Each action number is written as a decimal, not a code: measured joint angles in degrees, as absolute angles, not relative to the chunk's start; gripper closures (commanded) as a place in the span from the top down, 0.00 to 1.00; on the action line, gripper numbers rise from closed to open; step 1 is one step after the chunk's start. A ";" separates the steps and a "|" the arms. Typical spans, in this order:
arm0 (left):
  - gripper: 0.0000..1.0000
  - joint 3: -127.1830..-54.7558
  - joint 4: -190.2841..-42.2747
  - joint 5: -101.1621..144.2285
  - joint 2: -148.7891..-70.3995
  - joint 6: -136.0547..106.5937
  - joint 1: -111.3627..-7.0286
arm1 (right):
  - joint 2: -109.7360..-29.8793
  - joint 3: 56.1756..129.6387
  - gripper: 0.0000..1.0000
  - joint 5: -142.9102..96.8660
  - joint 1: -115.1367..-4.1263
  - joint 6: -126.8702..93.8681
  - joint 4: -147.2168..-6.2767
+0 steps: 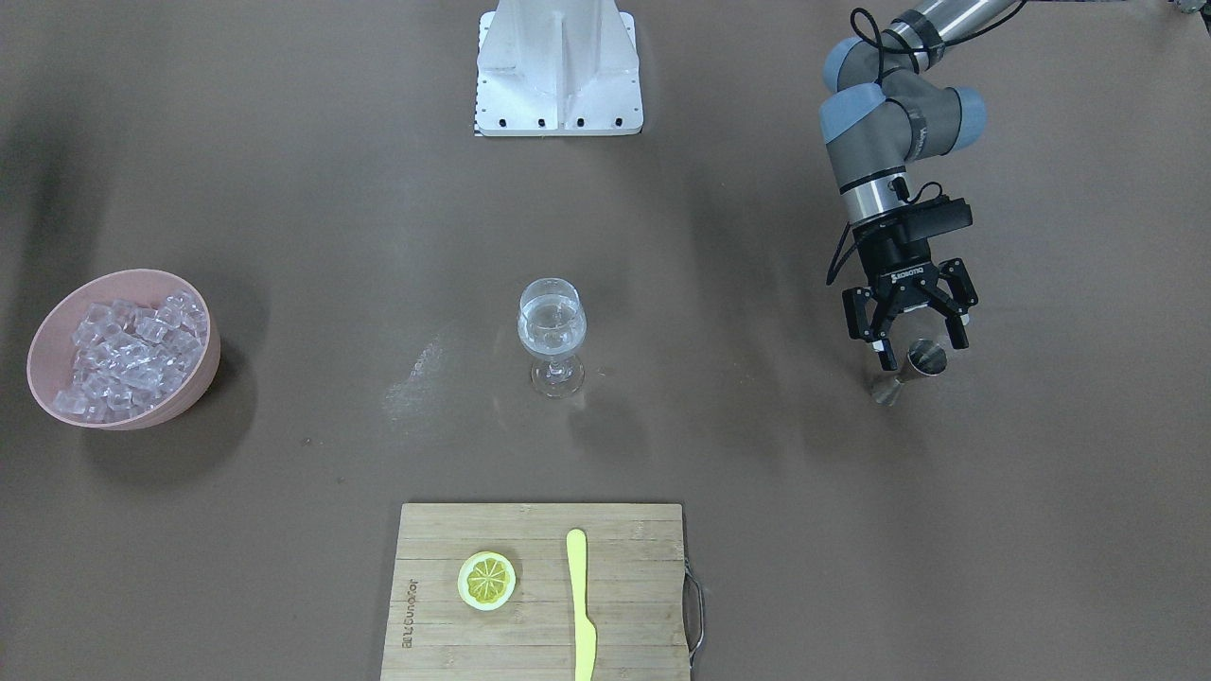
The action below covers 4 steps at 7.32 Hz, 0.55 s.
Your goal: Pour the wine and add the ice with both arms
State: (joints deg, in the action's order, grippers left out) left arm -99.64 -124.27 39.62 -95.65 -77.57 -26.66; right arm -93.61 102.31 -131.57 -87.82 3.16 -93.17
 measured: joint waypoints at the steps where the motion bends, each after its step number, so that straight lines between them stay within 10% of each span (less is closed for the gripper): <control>1: 0.99 -101.79 -125.93 39.96 -94.33 -74.32 -27.03 | -93.58 102.38 1.00 -131.57 -87.81 3.05 -93.16; 4: 0.99 -106.30 -126.61 50.93 -93.48 -63.98 -30.13 | -93.45 102.48 1.00 -131.57 -87.80 2.51 -93.16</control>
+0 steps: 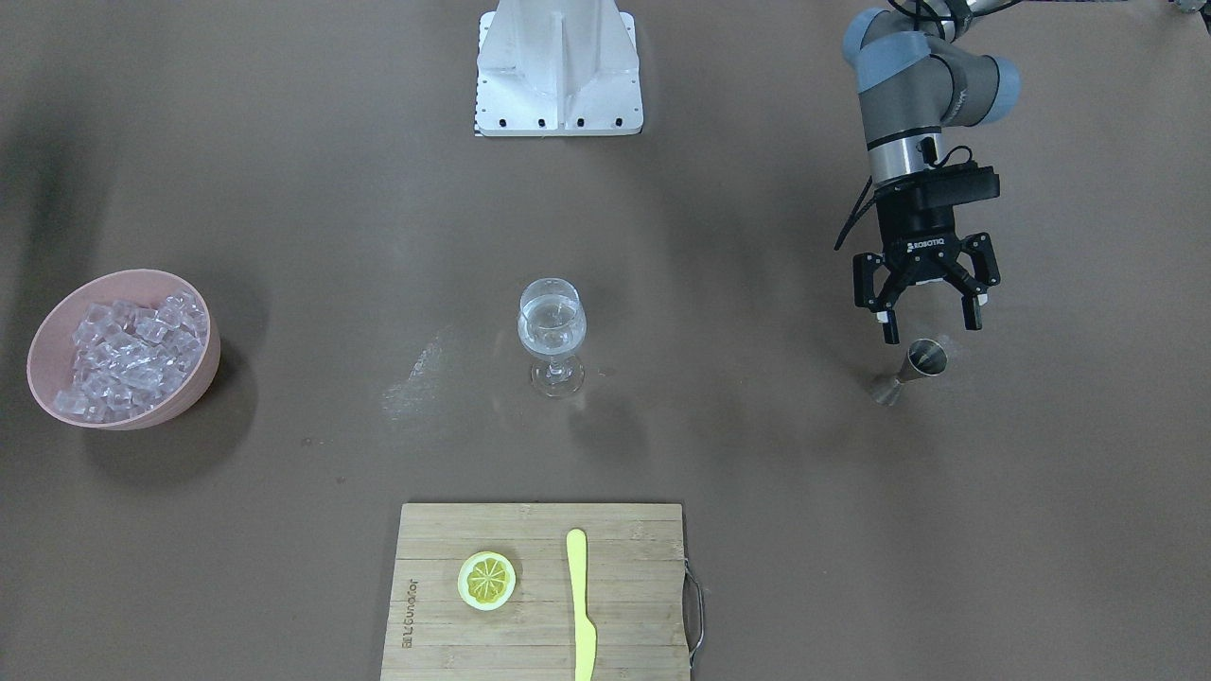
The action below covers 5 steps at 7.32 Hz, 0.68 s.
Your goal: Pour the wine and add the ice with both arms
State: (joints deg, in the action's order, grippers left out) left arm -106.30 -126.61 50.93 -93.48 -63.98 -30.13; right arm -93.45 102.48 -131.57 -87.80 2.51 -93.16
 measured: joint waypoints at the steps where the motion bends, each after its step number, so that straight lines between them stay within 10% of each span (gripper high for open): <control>1: 0.99 -107.11 -126.26 57.87 -93.46 -58.89 -32.26 | -93.43 102.48 1.00 -131.57 -87.80 2.47 -93.16; 5: 0.99 -112.53 -112.23 88.84 -94.10 -40.26 -48.03 | -93.43 102.51 1.00 -131.57 -87.80 2.46 -93.16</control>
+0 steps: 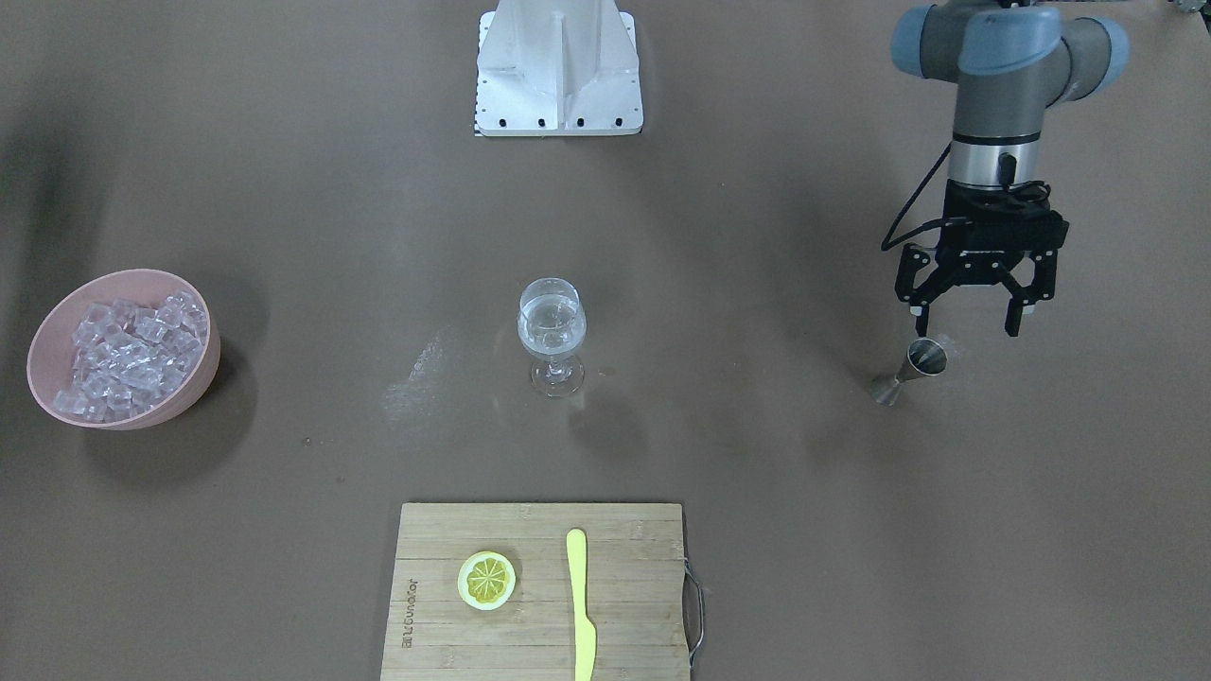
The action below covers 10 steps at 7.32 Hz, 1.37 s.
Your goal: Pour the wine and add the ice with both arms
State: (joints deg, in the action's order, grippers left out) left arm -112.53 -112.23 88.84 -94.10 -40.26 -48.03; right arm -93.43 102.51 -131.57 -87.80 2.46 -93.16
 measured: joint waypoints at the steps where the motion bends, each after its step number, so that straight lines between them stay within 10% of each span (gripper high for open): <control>1: 0.99 -113.43 -107.84 95.70 -94.51 -33.16 -53.61 | -93.43 102.54 1.00 -131.59 -87.80 2.46 -93.17; 10: 0.99 -103.23 -71.89 129.23 -101.79 7.22 -87.22 | -93.33 111.05 1.00 -134.64 -86.09 -8.50 -93.02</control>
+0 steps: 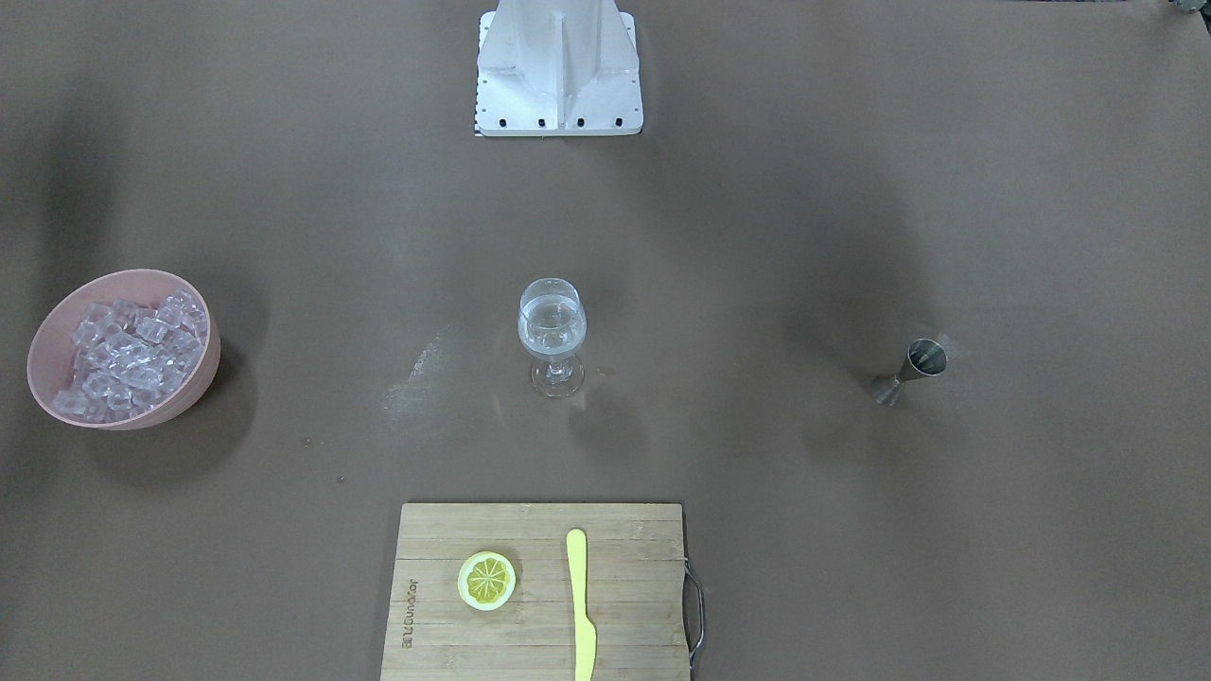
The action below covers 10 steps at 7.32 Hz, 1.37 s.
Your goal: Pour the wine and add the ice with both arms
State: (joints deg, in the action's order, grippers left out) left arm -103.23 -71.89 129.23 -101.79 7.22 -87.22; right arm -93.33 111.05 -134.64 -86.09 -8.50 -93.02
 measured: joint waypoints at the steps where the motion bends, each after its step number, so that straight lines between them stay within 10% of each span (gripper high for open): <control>1: 0.99 -102.17 -70.16 130.30 -101.70 9.65 -89.31 | -92.91 112.61 1.00 -134.41 -83.68 -13.24 -92.98; 10: 0.99 -94.29 -71.29 136.19 -93.96 14.87 -92.45 | -86.40 111.56 1.00 -118.13 -59.38 -39.55 -86.32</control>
State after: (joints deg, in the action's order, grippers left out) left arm -94.29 -71.29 136.19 -93.96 14.87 -92.45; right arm -86.40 111.56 -118.13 -59.38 -39.55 -86.32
